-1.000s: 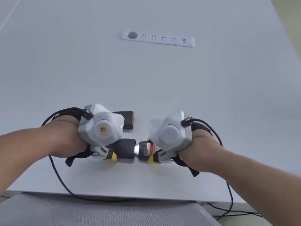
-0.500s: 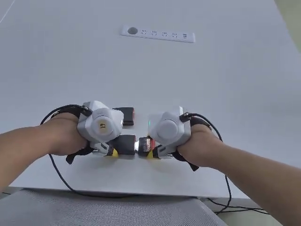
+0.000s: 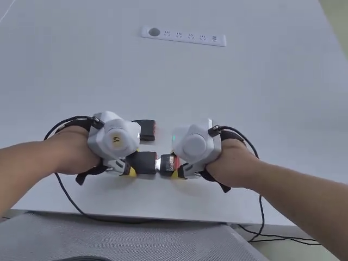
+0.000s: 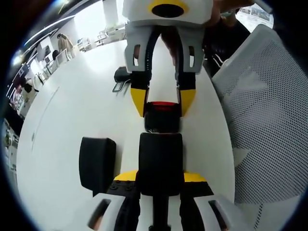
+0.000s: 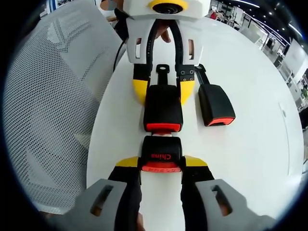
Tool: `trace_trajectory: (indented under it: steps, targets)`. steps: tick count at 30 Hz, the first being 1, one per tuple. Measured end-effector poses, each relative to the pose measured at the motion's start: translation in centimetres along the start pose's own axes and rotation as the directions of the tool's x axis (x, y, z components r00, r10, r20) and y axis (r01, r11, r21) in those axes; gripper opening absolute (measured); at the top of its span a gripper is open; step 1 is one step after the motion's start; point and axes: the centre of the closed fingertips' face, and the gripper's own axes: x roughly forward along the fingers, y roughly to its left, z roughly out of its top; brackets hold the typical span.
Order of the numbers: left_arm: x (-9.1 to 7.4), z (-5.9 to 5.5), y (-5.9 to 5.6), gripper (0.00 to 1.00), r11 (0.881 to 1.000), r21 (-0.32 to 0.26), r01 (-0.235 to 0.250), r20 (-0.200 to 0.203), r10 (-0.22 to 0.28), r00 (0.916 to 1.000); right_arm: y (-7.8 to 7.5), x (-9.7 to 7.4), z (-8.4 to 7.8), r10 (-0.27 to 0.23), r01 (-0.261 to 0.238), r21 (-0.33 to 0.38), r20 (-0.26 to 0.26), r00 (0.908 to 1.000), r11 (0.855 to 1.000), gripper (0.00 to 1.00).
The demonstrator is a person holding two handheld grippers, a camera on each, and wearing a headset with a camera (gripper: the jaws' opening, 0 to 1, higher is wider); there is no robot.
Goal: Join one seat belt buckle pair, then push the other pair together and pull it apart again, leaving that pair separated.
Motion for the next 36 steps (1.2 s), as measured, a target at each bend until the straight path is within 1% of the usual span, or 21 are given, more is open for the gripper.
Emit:
trace_trajectory:
  steps: [5,11,23,29,36]
  targets:
    - [-0.11,-0.05,0.02,0.3,1.0,-0.009,0.005,0.018,-0.005,0.9998,0.05,0.0,-0.08,-0.008,0.008,0.004,0.004,1.0,1.0,0.29]
    - [-0.15,0.05,0.0,0.3,1.0,-0.013,0.013,0.026,-0.012,0.9996,-0.02,0.03,0.05,-0.016,0.016,0.001,0.009,0.9998,1.0,0.29]
    - [-0.3,0.26,-0.25,0.31,1.0,-0.006,0.012,0.016,-0.012,0.9998,-0.04,0.03,0.14,-0.026,0.026,-0.001,0.015,0.9996,1.0,0.3]
    - [-0.34,0.39,-0.35,0.32,1.0,-0.013,0.008,-0.004,-0.008,1.0,-0.04,0.05,0.17,-0.008,0.008,0.009,0.02,0.9998,1.0,0.31]
    - [-0.28,0.34,-0.29,0.33,1.0,-0.003,0.009,-0.01,-0.009,0.9999,0.04,0.12,0.2,0.006,-0.006,0.013,0.027,0.9996,1.0,0.32]
